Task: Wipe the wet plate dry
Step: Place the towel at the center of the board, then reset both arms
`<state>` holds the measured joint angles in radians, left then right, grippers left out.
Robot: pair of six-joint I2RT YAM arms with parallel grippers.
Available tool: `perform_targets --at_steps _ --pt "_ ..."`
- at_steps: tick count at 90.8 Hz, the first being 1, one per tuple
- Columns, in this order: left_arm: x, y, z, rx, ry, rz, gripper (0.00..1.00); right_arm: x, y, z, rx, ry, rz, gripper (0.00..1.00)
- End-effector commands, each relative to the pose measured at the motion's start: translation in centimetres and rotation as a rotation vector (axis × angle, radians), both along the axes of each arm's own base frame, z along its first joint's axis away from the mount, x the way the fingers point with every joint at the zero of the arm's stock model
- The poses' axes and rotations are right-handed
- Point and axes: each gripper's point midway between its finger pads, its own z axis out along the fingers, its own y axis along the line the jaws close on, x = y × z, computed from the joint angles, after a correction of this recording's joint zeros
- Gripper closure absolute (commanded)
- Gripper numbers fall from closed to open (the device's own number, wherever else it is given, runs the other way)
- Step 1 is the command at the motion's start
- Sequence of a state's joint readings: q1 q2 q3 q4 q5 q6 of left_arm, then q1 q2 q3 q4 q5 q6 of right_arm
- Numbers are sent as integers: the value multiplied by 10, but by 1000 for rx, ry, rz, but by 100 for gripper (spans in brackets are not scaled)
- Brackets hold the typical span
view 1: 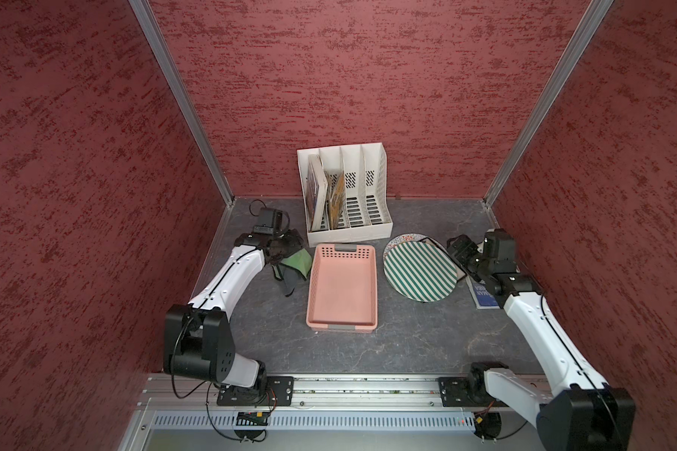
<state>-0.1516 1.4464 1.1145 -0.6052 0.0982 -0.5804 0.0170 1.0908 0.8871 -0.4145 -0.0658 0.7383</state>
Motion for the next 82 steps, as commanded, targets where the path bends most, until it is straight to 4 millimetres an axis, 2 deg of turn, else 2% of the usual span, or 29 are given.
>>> perform_targets --at_steps 1,10,20,26,32,38,44,52,55,63,70,82 --pt "4 20 26 40 -126 85 0 8 -10 13 -112 -7 7 1" --pt "-2 33 45 102 -198 97 0 14 -18 15 -188 -15 2 1" --pt "-8 49 83 223 -343 79 0 21 -29 12 -293 -41 -12 1" --pt "-11 62 101 316 -441 79 0 24 -38 2 -356 -46 -33 2" --pt "-12 71 107 430 -546 42 0 29 -47 -15 -428 -48 -52 2" --pt "-11 79 99 500 -613 27 0 30 -52 -30 -508 -49 -70 2" --pt "-10 90 77 532 -615 43 0 33 -52 -41 -571 -95 -76 1" --pt "-5 104 43 488 -574 73 0 41 -44 -51 -670 -166 -50 2" --pt "-3 106 34 475 -572 77 0 45 -43 -46 -693 -189 -49 1" --pt "2 109 19 481 -589 86 0 52 -41 -65 -749 -120 2 2" --pt "9 110 9 490 -584 70 0 50 -38 -79 -784 -150 28 2" --pt "22 99 -10 483 -585 -22 0 52 -25 -73 -821 -287 94 2"
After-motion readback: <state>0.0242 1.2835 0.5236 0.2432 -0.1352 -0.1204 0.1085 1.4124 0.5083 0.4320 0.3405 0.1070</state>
